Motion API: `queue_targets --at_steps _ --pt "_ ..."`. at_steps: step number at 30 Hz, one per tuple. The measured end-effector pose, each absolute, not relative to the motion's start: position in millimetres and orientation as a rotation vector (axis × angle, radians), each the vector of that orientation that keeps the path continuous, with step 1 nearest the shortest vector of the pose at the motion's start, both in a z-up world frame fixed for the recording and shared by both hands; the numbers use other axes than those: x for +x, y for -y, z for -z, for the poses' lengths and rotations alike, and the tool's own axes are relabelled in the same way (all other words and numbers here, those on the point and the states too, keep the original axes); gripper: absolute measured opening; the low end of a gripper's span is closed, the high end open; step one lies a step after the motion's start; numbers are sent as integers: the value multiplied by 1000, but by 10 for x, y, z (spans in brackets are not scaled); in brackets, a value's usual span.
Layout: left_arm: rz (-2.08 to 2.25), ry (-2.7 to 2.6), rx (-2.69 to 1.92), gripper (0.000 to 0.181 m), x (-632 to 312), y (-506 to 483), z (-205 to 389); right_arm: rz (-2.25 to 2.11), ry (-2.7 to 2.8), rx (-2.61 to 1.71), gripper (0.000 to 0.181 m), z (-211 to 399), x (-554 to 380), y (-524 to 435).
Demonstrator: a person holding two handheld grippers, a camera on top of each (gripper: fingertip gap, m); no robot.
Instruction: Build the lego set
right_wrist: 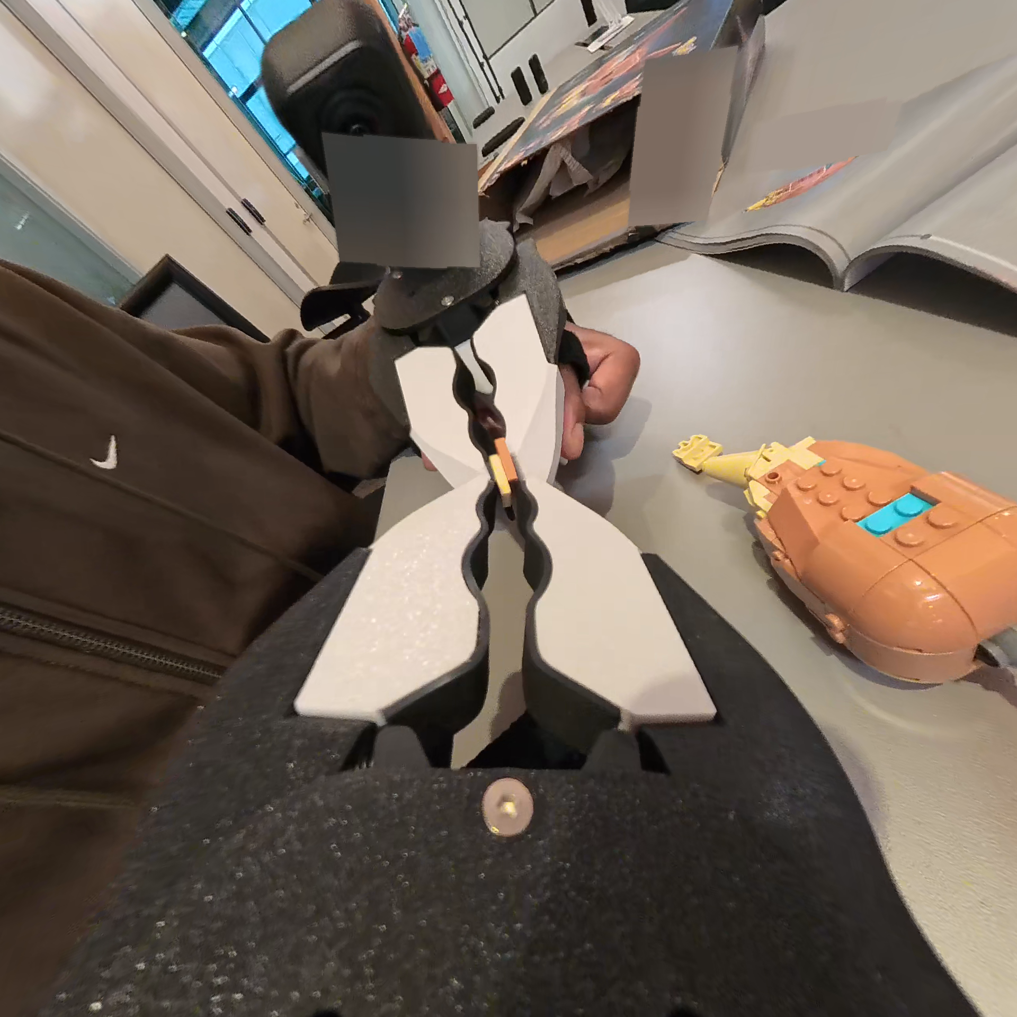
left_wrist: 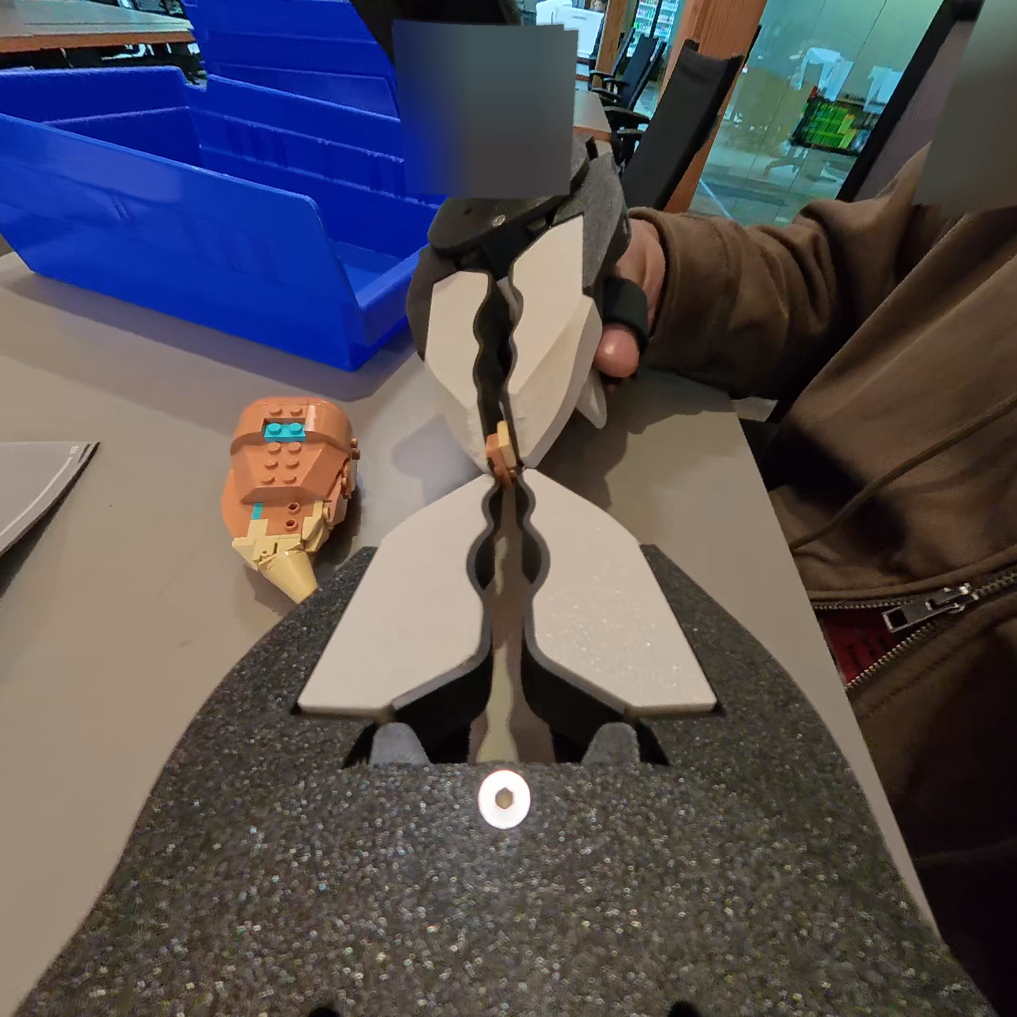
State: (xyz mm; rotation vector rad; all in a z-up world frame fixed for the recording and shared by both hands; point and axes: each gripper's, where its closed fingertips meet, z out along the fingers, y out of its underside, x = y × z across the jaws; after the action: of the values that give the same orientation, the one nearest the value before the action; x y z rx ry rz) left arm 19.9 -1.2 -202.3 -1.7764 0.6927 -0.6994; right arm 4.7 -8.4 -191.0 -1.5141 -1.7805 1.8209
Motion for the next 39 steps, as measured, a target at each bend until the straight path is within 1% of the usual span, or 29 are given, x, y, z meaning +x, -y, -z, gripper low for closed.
queue_targets --at_steps 1,4,8,10,12,16,20,26,33,39 --pt "720 -680 -1774 4 204 11 2012 -1822 1778 -1509 7 1901 48 81" --pt "741 -641 -1758 4 205 -9 1973 -1832 1757 -1507 9 1864 48 65" --pt "717 -600 -1734 3 197 -37 1931 -1815 1738 -1500 19 1822 56 55" --pt "695 -563 -1720 3 173 -60 1902 -1752 1713 -1507 25 1814 41 19" --pt "645 -525 -1713 3 140 -90 1887 -1651 1666 -1506 28 1793 6 -40" --pt "477 -494 -1703 3 103 -137 1878 -1489 1586 -1502 28 1733 -45 -83" --pt "302 -524 -1696 3 96 -150 1882 -1417 1565 -1477 28 1692 -61 -63" --pt "145 -579 -1660 3 97 -145 1852 -1336 1616 -1413 15 1674 -32 -53" --pt "-5 -645 -1621 3 114 -130 1841 -1270 1683 -1364 15 1680 13 -25" --pt "28 -628 -1585 4 132 -121 1794 -1307 1670 -1330 15 1637 24 -14"
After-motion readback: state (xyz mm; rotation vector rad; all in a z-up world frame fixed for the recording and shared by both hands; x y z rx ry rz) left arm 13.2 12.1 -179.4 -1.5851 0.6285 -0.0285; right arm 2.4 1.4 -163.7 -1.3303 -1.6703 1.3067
